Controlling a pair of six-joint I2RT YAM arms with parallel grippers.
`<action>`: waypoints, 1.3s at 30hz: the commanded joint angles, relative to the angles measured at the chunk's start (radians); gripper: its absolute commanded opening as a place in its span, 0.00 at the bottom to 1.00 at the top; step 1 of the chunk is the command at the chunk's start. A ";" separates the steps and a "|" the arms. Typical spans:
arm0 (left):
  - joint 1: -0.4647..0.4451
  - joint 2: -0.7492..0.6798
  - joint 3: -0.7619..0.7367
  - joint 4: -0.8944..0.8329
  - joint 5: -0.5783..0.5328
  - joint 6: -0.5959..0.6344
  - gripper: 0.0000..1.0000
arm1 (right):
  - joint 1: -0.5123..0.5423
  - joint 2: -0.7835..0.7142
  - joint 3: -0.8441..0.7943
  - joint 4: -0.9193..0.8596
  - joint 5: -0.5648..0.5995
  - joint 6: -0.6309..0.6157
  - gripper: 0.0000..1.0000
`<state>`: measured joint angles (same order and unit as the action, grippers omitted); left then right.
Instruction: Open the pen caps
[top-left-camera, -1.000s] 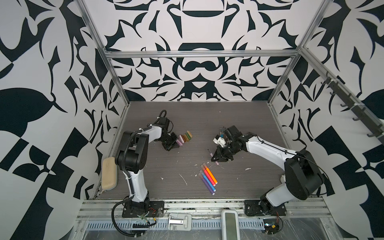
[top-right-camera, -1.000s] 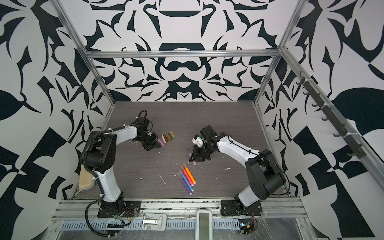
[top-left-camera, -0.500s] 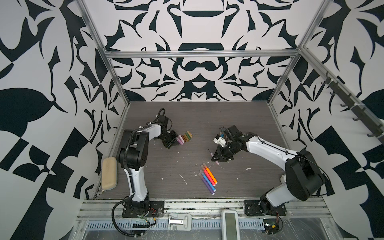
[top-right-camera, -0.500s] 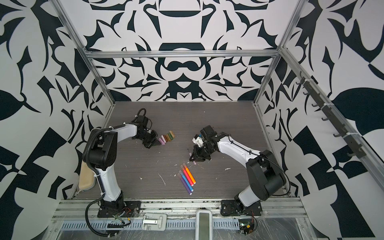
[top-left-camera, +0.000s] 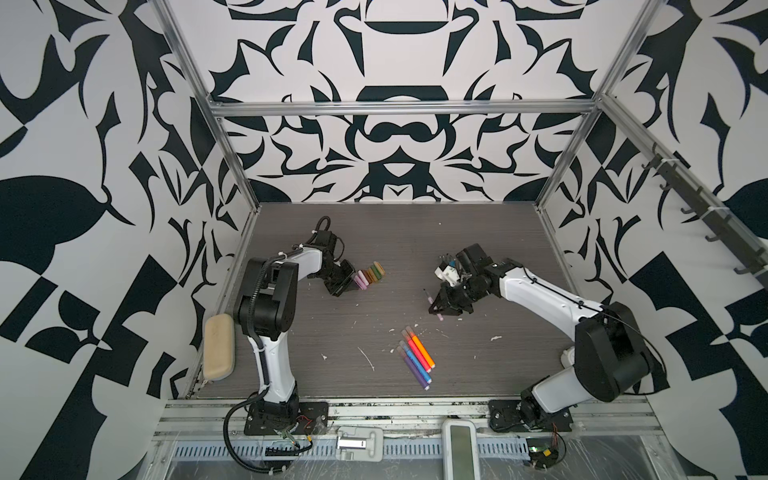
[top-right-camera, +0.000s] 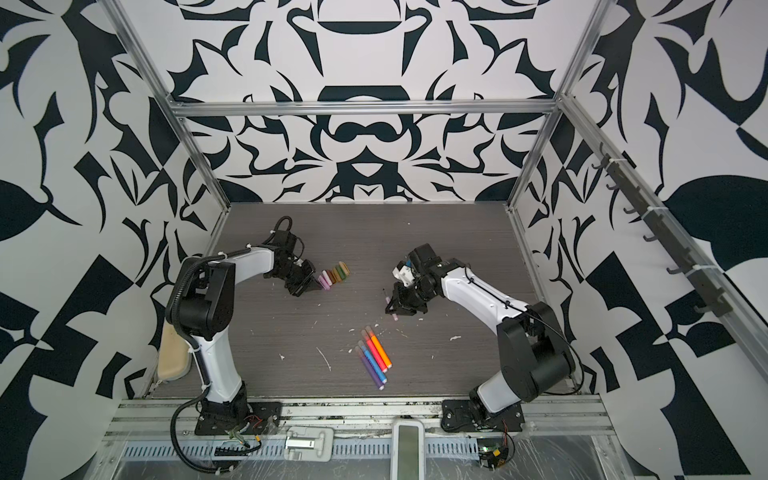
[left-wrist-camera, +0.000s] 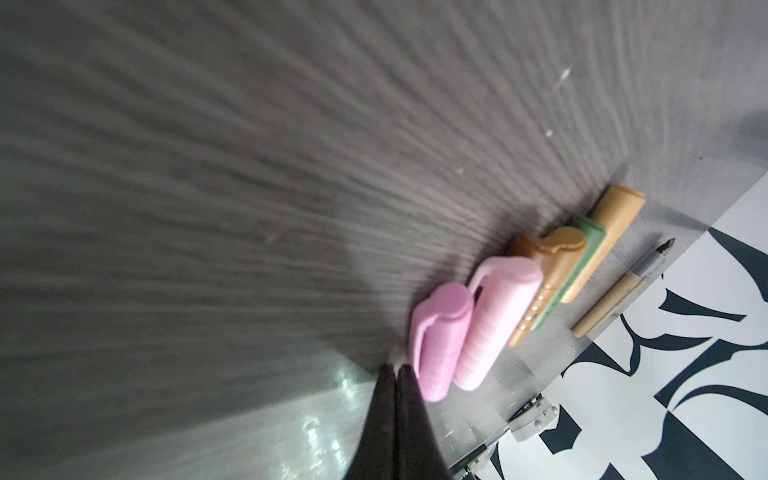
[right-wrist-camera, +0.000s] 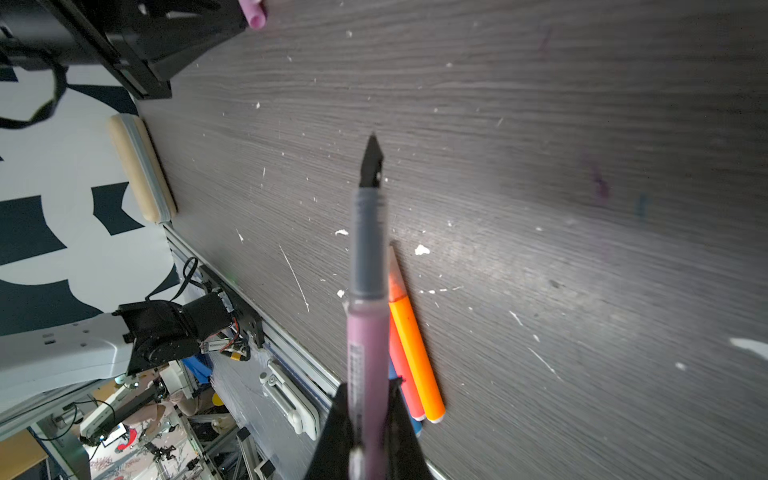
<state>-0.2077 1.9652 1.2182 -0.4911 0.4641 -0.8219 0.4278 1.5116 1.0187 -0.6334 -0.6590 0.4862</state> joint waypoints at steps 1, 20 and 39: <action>0.007 0.057 0.010 -0.036 -0.050 0.021 0.00 | -0.042 -0.048 0.056 -0.046 0.020 -0.043 0.00; 0.029 -0.078 -0.103 -0.027 -0.059 0.044 0.00 | -0.416 0.174 0.155 0.038 0.142 -0.100 0.00; 0.092 -0.305 -0.178 -0.098 -0.011 0.154 0.00 | -0.460 0.537 0.354 0.069 0.134 -0.233 0.03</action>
<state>-0.1272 1.6722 1.0534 -0.5278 0.4366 -0.7013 -0.0265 2.0232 1.3361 -0.5716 -0.5327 0.2775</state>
